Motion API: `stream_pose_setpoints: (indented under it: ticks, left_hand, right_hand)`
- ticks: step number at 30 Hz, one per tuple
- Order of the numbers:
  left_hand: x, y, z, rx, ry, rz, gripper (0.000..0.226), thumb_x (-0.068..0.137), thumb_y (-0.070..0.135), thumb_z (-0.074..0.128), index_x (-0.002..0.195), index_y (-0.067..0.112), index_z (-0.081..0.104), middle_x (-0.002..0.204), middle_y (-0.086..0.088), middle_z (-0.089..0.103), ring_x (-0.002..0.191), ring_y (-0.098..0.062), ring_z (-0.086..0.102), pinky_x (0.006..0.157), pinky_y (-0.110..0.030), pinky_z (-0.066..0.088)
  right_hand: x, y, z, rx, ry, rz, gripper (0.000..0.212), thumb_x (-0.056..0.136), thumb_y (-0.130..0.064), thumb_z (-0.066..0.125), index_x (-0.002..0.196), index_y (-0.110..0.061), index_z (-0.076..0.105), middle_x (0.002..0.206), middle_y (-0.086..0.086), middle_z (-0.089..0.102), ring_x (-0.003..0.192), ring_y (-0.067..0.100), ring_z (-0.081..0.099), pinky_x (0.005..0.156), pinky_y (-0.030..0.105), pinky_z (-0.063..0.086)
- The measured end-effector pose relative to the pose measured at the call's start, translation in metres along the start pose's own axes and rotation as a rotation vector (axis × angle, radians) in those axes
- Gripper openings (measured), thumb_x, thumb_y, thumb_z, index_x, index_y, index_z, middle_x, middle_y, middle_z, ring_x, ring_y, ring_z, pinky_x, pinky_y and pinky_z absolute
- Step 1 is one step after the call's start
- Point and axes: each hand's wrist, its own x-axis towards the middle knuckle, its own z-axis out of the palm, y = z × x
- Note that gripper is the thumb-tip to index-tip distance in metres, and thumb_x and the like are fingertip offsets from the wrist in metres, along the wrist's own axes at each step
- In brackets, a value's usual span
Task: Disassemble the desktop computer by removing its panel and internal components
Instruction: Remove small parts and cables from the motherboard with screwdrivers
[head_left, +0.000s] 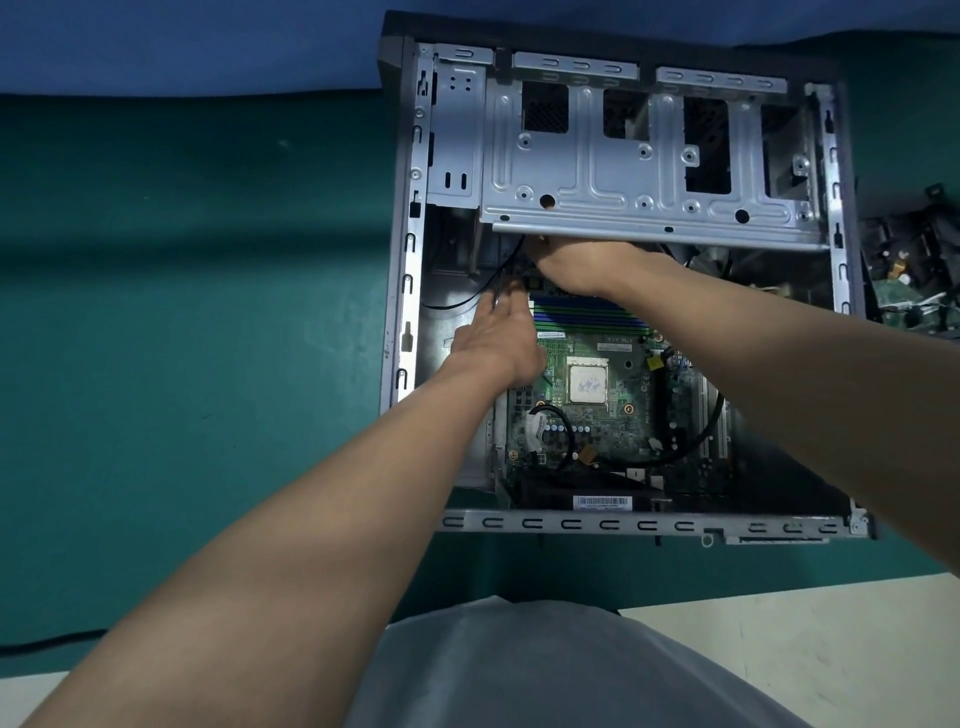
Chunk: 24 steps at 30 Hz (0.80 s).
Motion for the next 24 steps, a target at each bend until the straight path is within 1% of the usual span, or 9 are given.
stream_pose_setpoints:
  ticks: [2,4,5,7,9,13,17,20,24]
  left_hand:
    - [0.0,0.0,0.001,0.004,-0.001,-0.001,0.079,0.097,0.03,0.051,0.154,0.013,-0.001,0.162,0.001,0.003,0.149,-0.019,-0.007,0.118,-0.047,0.018]
    - [0.0,0.0,0.001,0.004,-0.002,-0.003,0.079,0.097,0.03,0.051,0.153,0.012,-0.002,0.163,0.001,0.002,0.149,-0.019,-0.008,0.118,-0.047,0.018]
    - [0.0,0.0,0.002,0.003,0.0,-0.003,0.079,0.097,0.03,0.051,0.153,0.012,-0.002,0.163,0.0,0.002,0.149,-0.019,-0.008,0.118,-0.047,0.018]
    - [0.0,0.0,0.002,0.007,0.006,0.0,0.078,0.097,0.029,0.051,0.153,0.012,0.0,0.163,0.0,0.002,0.149,-0.019,-0.007,0.118,-0.047,0.018]
    - [0.0,0.0,0.001,0.013,0.004,0.0,0.078,0.097,0.029,0.051,0.153,0.012,0.0,0.163,0.001,0.001,0.149,-0.02,-0.007,0.118,-0.047,0.019]
    - [0.0,0.0,0.002,0.012,0.001,-0.001,0.08,0.096,0.024,0.052,0.153,0.011,-0.002,0.163,0.001,0.001,0.149,-0.02,-0.007,0.118,-0.047,0.018]
    - [-0.001,0.001,0.001,0.014,-0.003,-0.002,0.08,0.096,0.023,0.052,0.153,0.011,-0.003,0.163,0.0,0.0,0.149,-0.02,-0.007,0.118,-0.047,0.019]
    - [-0.002,0.001,0.001,0.011,-0.008,-0.002,0.081,0.097,0.023,0.052,0.153,0.011,-0.004,0.163,0.0,0.0,0.149,-0.02,-0.008,0.118,-0.048,0.017]
    - [-0.002,0.001,0.001,0.015,-0.009,-0.001,0.079,0.097,0.023,0.051,0.153,0.011,-0.003,0.163,0.0,0.0,0.149,-0.02,-0.008,0.118,-0.047,0.017]
  right_hand:
    - [0.002,0.001,0.001,-0.011,-0.022,0.021,0.02,0.101,-0.018,0.032,0.09,-0.013,0.048,0.081,0.004,0.047,0.072,0.02,0.047,0.069,0.028,0.035]
    - [0.005,0.005,0.004,0.044,-0.059,0.102,0.019,0.102,-0.022,0.031,0.089,-0.017,0.044,0.083,0.001,0.045,0.08,0.018,0.042,0.074,0.032,0.034]
    - [0.006,0.007,0.007,0.066,-0.057,0.117,0.019,0.101,-0.021,0.032,0.086,-0.018,0.043,0.079,-0.003,0.045,0.079,0.016,0.042,0.073,0.031,0.035]
    - [0.007,0.006,0.008,0.075,-0.015,0.091,0.027,0.099,-0.015,0.036,0.074,-0.019,0.042,0.066,-0.008,0.041,0.063,0.015,0.042,0.062,0.024,0.033]
    - [0.007,0.001,0.006,0.051,0.013,0.073,0.034,0.098,-0.013,0.037,0.066,-0.021,0.037,0.062,-0.008,0.038,0.054,0.009,0.036,0.057,0.024,0.032]
    - [0.01,0.003,0.007,0.04,-0.054,0.127,0.019,0.101,-0.018,0.032,0.087,-0.016,0.044,0.077,-0.003,0.045,0.074,0.017,0.044,0.074,0.029,0.033]
    - [0.008,0.004,0.007,0.042,-0.036,0.097,0.029,0.099,-0.011,0.035,0.072,-0.019,0.043,0.065,-0.006,0.041,0.063,0.016,0.041,0.057,0.025,0.03]
    - [0.01,0.0,0.007,0.012,-0.024,0.094,0.021,0.1,-0.014,0.033,0.081,-0.017,0.043,0.069,-0.005,0.043,0.071,0.018,0.044,0.068,0.025,0.032]
    - [0.013,0.005,0.011,0.038,-0.059,0.16,0.02,0.1,-0.016,0.03,0.085,-0.018,0.043,0.078,-0.001,0.045,0.079,0.019,0.045,0.073,0.029,0.034]
